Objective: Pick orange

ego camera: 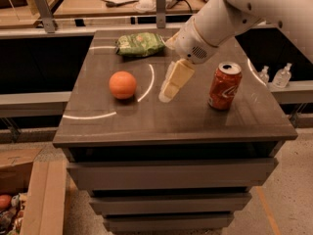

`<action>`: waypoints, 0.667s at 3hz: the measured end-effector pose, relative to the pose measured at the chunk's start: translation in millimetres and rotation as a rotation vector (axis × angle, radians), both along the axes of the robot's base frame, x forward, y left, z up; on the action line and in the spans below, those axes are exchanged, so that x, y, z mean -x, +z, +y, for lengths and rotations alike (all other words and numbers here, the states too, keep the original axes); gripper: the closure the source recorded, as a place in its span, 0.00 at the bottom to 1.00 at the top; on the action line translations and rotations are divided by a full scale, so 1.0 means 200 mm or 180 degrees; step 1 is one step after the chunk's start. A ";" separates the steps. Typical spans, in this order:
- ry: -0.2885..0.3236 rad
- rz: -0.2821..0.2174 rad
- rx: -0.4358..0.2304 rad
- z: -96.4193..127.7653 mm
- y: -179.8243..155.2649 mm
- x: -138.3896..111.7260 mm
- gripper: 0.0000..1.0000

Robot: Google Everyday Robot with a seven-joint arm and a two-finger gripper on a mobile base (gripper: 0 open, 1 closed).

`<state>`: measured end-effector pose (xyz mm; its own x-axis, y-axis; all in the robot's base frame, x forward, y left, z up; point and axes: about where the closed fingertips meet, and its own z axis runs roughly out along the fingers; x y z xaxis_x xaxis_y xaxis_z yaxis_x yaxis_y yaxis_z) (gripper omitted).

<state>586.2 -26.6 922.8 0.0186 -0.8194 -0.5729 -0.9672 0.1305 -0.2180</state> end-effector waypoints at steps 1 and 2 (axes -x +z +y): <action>-0.0006 0.0010 -0.0012 0.00 0.00 0.00 0.00; -0.0135 0.0057 -0.0168 0.01 -0.06 -0.03 0.00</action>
Offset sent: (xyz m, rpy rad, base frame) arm 0.0241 0.0007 -0.0334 0.1718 0.0492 -0.1473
